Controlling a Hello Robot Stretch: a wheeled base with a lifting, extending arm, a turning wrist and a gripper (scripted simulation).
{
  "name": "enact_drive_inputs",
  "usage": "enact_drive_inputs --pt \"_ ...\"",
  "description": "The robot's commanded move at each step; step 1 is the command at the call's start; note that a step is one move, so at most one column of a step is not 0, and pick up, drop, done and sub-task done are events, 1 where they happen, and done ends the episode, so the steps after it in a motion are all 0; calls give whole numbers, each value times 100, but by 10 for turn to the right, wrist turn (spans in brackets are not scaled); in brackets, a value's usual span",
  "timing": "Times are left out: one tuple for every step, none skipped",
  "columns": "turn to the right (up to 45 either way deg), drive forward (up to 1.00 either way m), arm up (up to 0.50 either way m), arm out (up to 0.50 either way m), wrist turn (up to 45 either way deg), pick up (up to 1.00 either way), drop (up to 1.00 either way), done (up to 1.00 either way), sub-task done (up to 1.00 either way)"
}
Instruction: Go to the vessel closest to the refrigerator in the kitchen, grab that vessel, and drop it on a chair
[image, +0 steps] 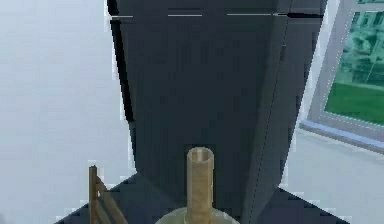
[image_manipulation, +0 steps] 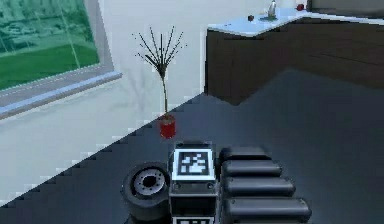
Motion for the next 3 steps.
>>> enact_drive_inputs --pt "-450 0 0 0 0 0 0 0 0" --pt "-450 0 0 0 0 0 0 0 0" --pt "-30 0 0 0 0 0 0 0 0"
